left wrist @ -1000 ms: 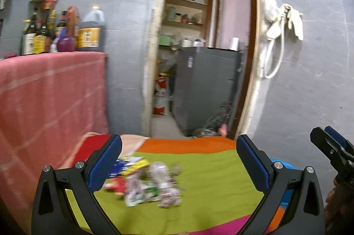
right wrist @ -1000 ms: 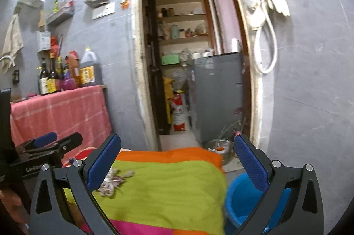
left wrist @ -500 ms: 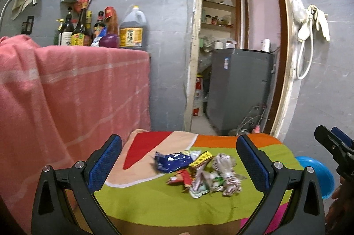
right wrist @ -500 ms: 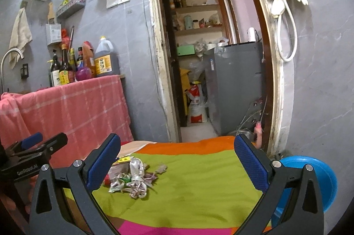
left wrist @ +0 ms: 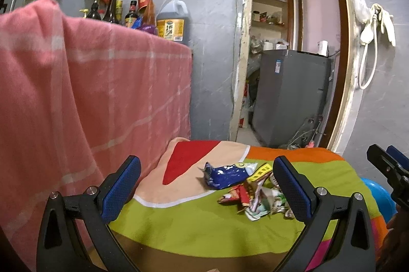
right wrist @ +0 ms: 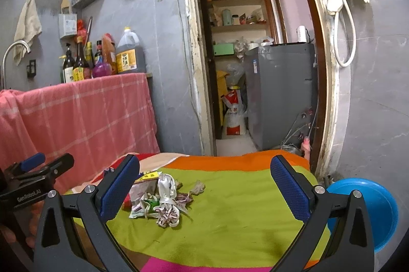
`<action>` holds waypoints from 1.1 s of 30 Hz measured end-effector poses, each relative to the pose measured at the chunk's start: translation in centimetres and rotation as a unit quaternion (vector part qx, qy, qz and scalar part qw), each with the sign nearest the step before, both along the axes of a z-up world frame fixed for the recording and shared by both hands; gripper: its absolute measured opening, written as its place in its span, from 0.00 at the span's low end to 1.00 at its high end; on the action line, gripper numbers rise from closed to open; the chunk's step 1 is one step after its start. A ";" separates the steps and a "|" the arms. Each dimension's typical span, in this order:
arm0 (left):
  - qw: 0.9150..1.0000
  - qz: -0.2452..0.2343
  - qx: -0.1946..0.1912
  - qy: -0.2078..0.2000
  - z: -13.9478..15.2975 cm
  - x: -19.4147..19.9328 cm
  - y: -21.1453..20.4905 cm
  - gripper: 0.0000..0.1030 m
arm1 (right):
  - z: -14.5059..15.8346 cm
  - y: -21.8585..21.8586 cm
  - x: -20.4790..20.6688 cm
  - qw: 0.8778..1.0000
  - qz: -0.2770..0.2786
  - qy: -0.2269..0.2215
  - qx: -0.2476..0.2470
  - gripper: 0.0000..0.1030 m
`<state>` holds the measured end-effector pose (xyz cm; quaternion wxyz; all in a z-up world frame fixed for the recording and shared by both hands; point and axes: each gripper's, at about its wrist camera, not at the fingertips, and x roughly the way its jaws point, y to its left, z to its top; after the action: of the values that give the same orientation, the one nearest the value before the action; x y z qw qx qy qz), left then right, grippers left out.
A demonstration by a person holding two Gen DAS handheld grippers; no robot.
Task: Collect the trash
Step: 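Move both grippers back over the trash pile on the blanket, then grasp the red wrapper with the left gripper while the right grasps the white printed bag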
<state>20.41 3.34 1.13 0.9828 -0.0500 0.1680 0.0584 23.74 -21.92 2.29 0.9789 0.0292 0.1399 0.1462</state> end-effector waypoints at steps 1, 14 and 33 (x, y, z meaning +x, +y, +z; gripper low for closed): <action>1.000 0.001 -0.001 0.002 -0.2 0.1 0.2 0.98 | -0.2 0.2 0.2 1.000 0.001 0.002 -0.003 1.00; 0.998 -0.016 0.001 0.064 -3.3 3.4 2.2 0.98 | -3.2 1.6 3.2 0.997 0.023 0.056 -0.048 1.00; 0.975 -0.122 -0.054 0.179 -5.7 8.2 1.5 0.66 | -6.6 4.1 7.4 0.973 0.113 0.185 -0.075 0.50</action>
<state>28.63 4.84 -4.57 0.9325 -0.0706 0.3485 -0.0635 31.16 -17.80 -4.33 0.9127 -0.0339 0.3314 0.2365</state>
